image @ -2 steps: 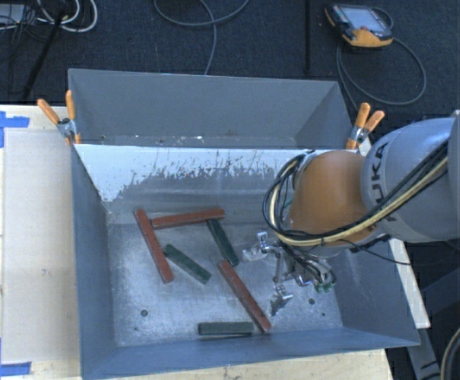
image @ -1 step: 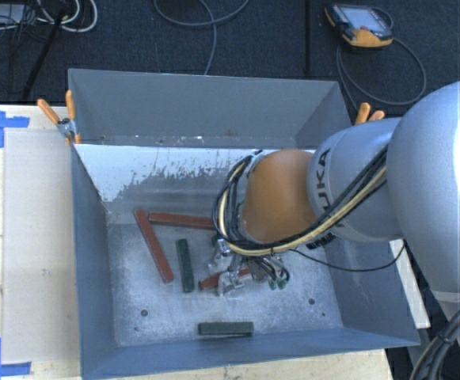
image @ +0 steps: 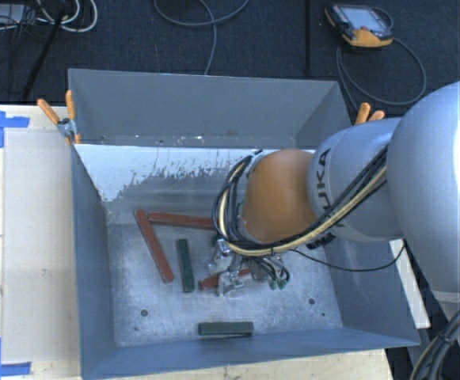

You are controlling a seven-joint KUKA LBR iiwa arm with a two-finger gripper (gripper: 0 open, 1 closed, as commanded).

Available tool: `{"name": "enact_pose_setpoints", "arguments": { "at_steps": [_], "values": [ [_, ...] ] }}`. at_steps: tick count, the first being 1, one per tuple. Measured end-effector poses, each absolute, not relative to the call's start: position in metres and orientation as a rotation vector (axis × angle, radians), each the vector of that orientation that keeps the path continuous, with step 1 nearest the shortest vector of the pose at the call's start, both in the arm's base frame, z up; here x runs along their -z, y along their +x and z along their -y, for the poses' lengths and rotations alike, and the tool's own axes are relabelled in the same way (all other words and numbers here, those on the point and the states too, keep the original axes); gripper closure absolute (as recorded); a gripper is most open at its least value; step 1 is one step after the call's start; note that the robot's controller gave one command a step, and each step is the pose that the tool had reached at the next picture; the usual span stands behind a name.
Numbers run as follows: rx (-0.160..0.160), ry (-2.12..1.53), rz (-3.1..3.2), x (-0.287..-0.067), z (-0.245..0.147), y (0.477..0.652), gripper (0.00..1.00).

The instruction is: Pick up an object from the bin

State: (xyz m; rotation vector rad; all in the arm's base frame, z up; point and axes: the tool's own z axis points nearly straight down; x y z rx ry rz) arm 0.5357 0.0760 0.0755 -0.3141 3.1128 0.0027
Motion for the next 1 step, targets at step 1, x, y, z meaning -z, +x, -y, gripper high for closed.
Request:
{"name": "enact_pose_setpoints", "arguments": {
  "at_steps": [1],
  "values": [
    [0.0, -0.363, -3.118, -0.2269, -0.0735, 0.5304, 1.0]
  ]
}}
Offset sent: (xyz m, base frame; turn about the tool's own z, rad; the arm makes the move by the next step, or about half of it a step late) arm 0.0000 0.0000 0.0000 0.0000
